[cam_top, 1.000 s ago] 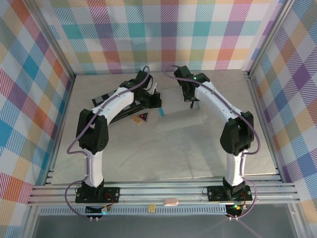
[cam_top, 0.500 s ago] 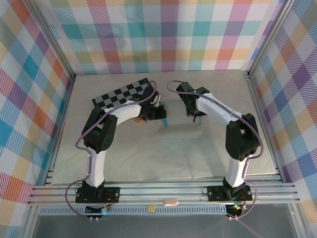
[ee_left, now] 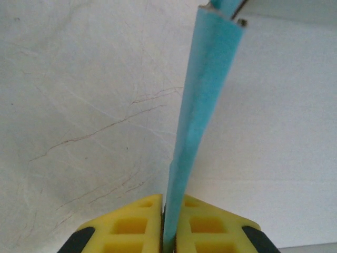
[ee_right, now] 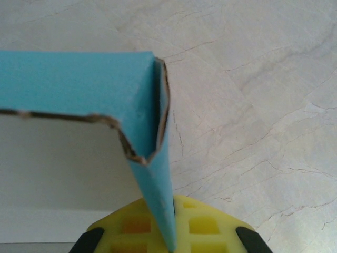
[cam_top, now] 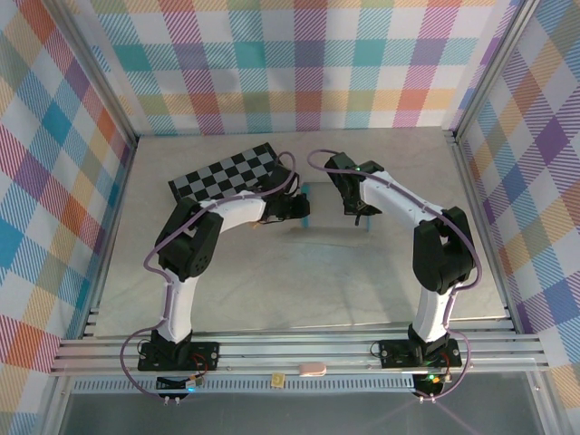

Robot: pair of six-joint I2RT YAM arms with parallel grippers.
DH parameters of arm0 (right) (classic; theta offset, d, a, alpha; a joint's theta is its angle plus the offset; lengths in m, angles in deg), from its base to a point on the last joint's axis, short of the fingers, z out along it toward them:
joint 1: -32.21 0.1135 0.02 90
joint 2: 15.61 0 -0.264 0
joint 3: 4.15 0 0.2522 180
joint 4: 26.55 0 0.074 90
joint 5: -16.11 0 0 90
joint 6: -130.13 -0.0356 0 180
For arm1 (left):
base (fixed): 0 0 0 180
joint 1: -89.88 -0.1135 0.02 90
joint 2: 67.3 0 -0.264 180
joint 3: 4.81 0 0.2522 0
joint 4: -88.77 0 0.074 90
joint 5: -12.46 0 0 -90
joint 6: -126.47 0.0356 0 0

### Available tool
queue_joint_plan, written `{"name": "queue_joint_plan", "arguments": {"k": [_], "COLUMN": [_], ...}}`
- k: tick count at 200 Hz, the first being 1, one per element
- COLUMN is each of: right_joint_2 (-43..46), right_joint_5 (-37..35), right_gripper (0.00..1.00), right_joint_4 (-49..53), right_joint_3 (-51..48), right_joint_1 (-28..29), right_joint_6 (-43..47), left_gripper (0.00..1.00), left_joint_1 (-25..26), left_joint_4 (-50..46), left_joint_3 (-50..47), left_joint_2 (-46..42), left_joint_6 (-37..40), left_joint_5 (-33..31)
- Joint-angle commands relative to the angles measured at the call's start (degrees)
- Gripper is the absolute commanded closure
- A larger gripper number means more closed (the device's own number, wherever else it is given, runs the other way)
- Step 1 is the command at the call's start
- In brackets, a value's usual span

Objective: Fold the paper box

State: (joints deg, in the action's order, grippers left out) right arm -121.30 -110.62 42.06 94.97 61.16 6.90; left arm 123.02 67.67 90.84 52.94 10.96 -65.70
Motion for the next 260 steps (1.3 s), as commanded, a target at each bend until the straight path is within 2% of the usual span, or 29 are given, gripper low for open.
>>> {"name": "queue_joint_plan", "arguments": {"k": [1,15,63,72,91,132,157,170,199,238,260], "right_joint_2": [2.74,3.27,4.77,4.88,5.31,6.64,7.41,7.36,6.99,6.57,6.01], "right_joint_5": [-3.38,-3.52,-6.66,-6.86,-6.86,-7.38,-7.15,-7.13,-7.13,-7.00,-6.82], "right_gripper": [1.00,1.00,1.00,1.00,1.00,1.00,1.00,1.00,1.00,1.00,1.00], "right_joint_4": [2.72,2.49,1.32,1.23,0.27,-1.95,-3.33,-3.74,-3.61,-3.77,-3.52], "right_joint_3": [-1.62,-2.24,-3.62,-3.62,-4.01,-5.54,-6.30,-6.35,-6.00,-5.64,-5.05], "right_joint_1": [0.21,0.34,1.63,1.98,2.53,2.69,2.87,3.12,3.39,3.44,3.39], "right_joint_6": [-1.29,-1.52,-1.65,-1.59,-0.82,1.54,2.94,3.35,3.35,3.78,3.88], "left_gripper": [0.95,1.00,1.00,1.00,1.00,1.00,0.87,0.80,0.73,0.72,0.71], "left_joint_1": [0.92,1.68,7.08,7.61,7.64,4.11,2.09,1.00,-2.09,-5.05,-5.35], "left_joint_4": [-5.33,-7.24,-18.63,-19.63,-19.08,-15.12,-9.14,-2.92,5.40,8.95,8.68], "left_joint_3": [-2.24,-2.69,-3.60,-3.57,-3.41,-4.15,-7.00,-8.58,-11.54,-10.19,-9.05], "left_joint_2": [1.05,0.74,-0.03,0.19,0.53,-0.09,-1.64,-2.65,-4.90,-4.57,-4.22], "left_joint_6": [-1.08,-2.14,-7.37,-8.01,-7.68,-4.05,0.11,1.57,1.75,1.87,2.91], "left_joint_5": [-10.83,-15.07,-34.73,-36.21,-35.26,-28.05,-20.28,-14.91,-5.30,3.52,5.19]}}
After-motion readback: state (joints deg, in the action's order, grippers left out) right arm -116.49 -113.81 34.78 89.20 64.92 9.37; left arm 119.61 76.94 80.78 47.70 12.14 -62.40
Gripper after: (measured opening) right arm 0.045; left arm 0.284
